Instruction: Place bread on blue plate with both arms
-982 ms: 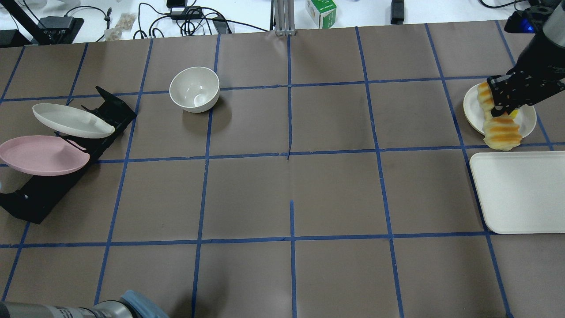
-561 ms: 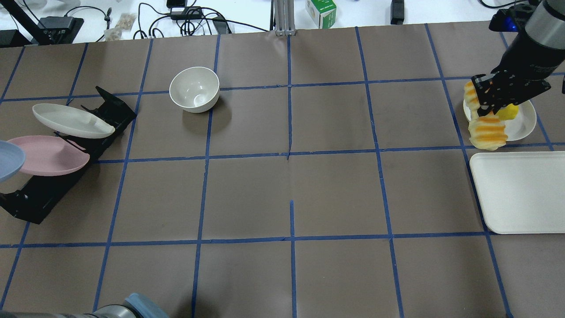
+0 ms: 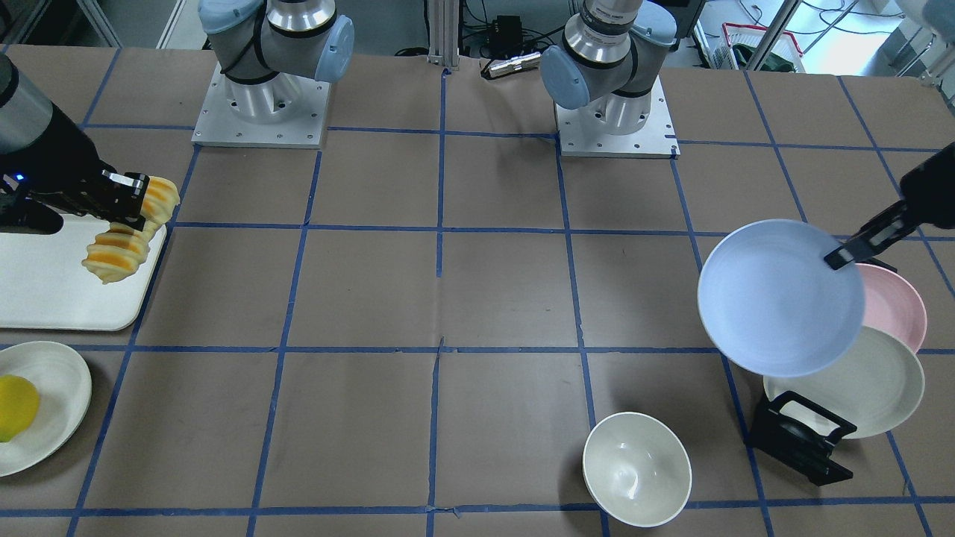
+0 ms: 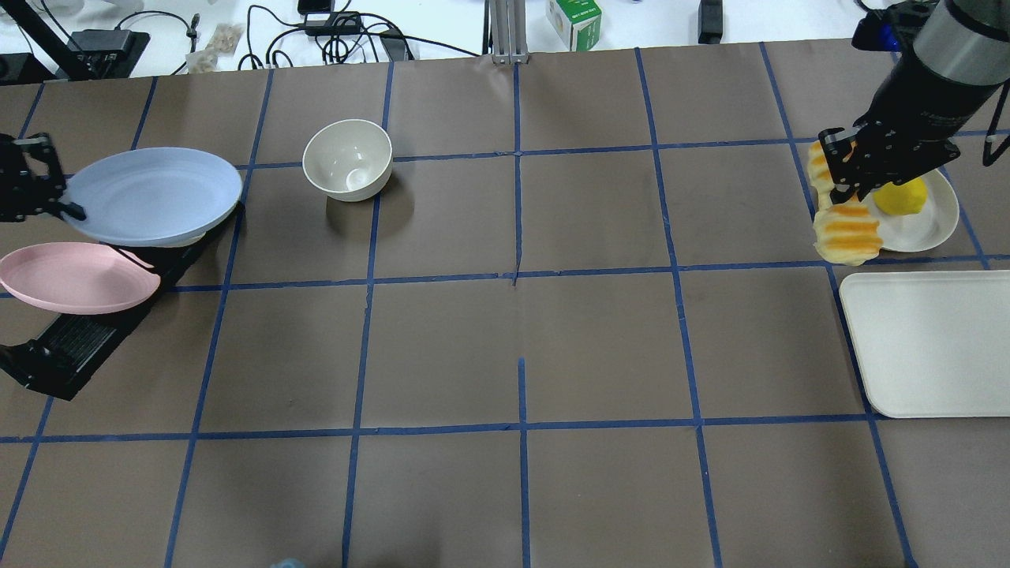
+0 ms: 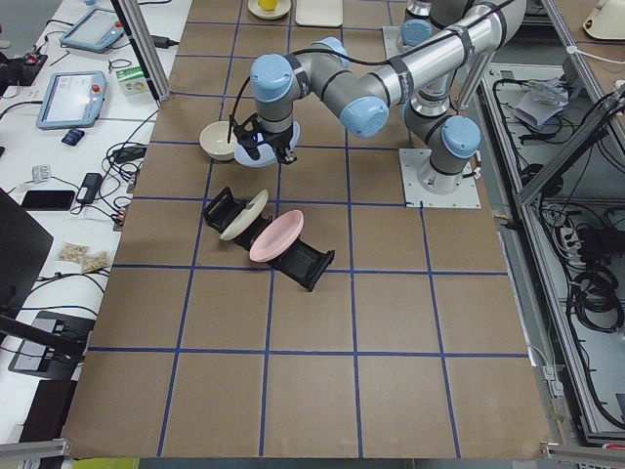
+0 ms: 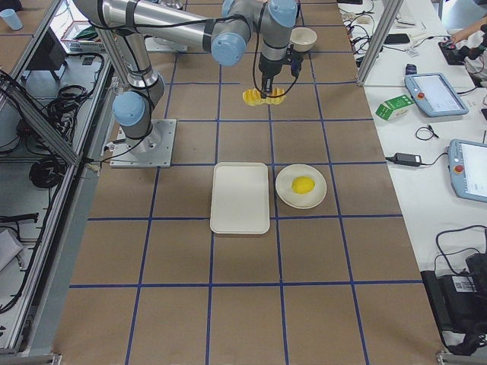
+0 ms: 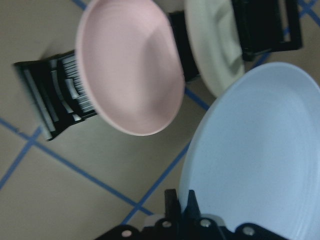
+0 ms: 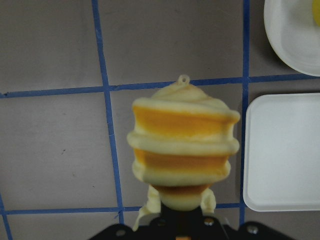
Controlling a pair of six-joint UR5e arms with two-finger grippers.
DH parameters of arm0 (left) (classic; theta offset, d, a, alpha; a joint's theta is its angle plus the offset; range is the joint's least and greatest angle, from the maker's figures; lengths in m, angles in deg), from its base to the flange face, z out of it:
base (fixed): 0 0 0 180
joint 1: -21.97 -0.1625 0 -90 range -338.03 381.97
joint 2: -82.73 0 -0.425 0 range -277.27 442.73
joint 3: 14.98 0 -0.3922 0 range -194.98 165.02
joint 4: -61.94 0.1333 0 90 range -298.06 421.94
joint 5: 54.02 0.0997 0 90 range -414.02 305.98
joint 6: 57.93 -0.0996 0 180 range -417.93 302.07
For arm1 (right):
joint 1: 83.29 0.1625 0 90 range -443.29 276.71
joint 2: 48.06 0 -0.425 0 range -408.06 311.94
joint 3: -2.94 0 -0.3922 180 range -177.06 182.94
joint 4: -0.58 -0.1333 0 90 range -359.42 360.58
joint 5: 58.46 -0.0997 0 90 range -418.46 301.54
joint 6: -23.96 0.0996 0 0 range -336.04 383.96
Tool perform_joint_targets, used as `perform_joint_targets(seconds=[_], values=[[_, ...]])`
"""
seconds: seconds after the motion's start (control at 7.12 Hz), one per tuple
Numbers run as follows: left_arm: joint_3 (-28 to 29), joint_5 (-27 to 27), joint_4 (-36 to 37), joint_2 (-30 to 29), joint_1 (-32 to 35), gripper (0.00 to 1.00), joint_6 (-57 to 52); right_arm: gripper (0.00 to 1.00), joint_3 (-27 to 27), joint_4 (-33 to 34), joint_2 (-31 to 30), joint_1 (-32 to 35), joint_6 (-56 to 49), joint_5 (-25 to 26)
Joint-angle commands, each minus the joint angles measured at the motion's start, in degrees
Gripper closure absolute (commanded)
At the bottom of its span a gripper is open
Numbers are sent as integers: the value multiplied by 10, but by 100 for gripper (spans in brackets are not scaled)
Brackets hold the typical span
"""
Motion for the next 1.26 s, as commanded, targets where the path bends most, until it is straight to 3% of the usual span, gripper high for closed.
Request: perform_joint_targets(seconds=[0.0, 0.14, 0.56, 0.84, 1.12], values=[[-123, -88, 223, -16, 116, 100, 111, 100, 0, -3, -4, 32, 55, -9], [-156, -89, 285, -19, 162, 100, 199, 100, 0, -2, -4, 56, 79, -8], [-172, -88, 328, -55, 282, 100, 338, 100, 0, 4, -2, 102, 143, -28], [-186, -87, 423, -100, 336, 100, 387, 100, 5, 6, 6, 118, 161, -27], [-188, -88, 426, -133, 363, 100, 386, 100, 7, 19, 24, 128, 168, -28]])
